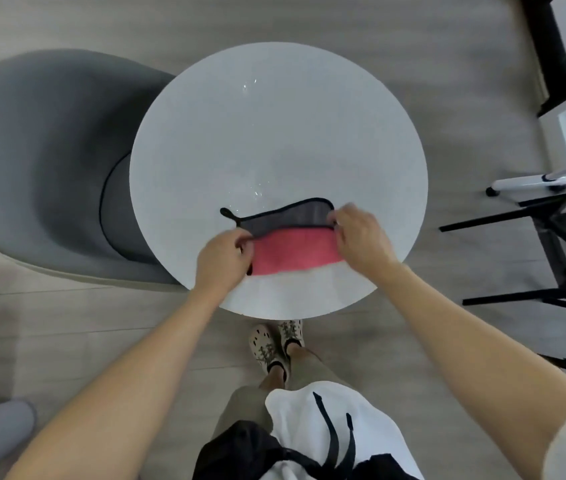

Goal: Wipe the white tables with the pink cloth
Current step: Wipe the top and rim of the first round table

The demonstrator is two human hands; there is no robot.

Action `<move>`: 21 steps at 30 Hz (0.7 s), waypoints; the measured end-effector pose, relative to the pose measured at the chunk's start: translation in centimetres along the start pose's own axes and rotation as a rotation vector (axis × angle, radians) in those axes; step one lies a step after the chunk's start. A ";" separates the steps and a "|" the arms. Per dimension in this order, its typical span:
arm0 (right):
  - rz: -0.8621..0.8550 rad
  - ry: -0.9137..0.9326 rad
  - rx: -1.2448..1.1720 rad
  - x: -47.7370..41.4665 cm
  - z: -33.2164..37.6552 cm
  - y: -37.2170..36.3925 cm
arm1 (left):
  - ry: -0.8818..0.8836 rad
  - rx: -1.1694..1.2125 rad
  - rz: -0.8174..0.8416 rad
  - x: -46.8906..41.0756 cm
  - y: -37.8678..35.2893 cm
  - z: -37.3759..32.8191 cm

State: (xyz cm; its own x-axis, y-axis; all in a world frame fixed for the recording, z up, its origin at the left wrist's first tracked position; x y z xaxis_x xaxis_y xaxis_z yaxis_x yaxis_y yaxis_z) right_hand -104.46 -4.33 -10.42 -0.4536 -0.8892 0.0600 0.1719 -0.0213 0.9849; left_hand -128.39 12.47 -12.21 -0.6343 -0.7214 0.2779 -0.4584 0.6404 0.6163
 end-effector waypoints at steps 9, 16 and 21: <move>-0.007 -0.053 0.106 -0.5 4.0 -6.7 | 0.127 -0.336 0.128 -1.3 0.7 3.3; 0.157 0.109 0.106 -1.4 11.3 -11.6 | 0.026 -0.343 0.115 -1.3 1.8 3.9; 0.049 -0.186 -0.010 -2.5 14.0 -10.3 | 0.071 -0.401 0.115 -1.8 3.9 4.1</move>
State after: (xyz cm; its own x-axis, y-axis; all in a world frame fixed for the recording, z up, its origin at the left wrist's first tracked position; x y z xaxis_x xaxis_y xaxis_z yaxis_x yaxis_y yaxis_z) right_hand -117.36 4.56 -18.44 -0.5978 -0.7897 0.1379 0.2058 0.0151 0.9785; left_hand -131.61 17.38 -13.36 -0.6164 -0.6764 0.4031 -0.0991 0.5745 0.8125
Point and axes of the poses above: each hand's wrist, its own x-axis away from the middle knuckle, its own y-axis out of the back of the hand, z = x × y, the point moved 4 cm from there along -x, towards the middle knuckle, and after that the axes turned 12 degrees about x, right-handed, at the moved point
